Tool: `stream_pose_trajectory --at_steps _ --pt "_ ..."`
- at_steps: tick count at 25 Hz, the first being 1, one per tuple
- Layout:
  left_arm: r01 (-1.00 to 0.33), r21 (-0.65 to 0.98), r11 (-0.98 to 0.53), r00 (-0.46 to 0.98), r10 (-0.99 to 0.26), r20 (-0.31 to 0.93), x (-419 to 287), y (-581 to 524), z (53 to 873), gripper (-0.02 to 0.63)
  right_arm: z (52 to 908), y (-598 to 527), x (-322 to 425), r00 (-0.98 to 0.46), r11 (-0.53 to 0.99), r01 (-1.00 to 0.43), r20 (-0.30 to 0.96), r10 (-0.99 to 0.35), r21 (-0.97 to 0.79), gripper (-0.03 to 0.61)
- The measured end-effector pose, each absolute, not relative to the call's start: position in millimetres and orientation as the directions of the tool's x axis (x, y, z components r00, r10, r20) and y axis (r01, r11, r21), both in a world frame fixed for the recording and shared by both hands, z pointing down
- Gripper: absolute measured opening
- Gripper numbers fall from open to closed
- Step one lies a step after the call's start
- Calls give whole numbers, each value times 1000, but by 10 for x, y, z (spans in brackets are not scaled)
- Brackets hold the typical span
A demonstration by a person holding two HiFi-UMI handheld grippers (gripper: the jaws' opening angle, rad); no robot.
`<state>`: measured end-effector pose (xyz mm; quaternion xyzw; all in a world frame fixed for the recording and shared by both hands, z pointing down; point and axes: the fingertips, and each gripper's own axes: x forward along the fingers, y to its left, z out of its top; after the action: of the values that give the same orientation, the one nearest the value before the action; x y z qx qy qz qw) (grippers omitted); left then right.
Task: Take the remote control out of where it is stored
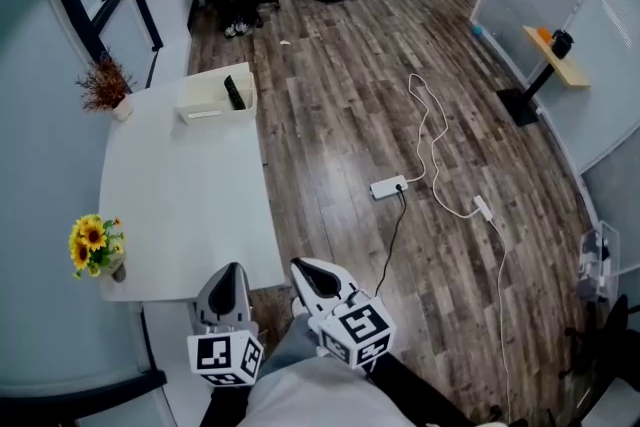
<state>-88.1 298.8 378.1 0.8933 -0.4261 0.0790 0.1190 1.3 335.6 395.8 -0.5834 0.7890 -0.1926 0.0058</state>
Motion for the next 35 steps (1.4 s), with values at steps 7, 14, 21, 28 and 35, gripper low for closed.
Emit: stream_pose_trajectory --at_steps 7,14,21,28,35 --pt "-766 148 -626 642 -730 232 -739 2438 3773 9 3945 2780 125 -319 243 -916 214 -924 -318 6" --pt "-762 141 -633 647 -733 210 -632 2128 3758 9 3930 2398 209 -324 243 -909 206 -923 -339 6" --pt "-784 163 -599 620 -750 230 -532 1952 3869 9 3956 2143 350 -348 270 -906 210 -914 -327 6" --pt "-833 170 -527 554 -797 240 -242 1624 3912 9 3995 1750 645 -419 339 -883 220 -881 -323 6" --pt "-886 131 -444 463 -854 238 189 1172 3837 9 3967 1190 1057 -506 427 -844 215 -835 -325 6"
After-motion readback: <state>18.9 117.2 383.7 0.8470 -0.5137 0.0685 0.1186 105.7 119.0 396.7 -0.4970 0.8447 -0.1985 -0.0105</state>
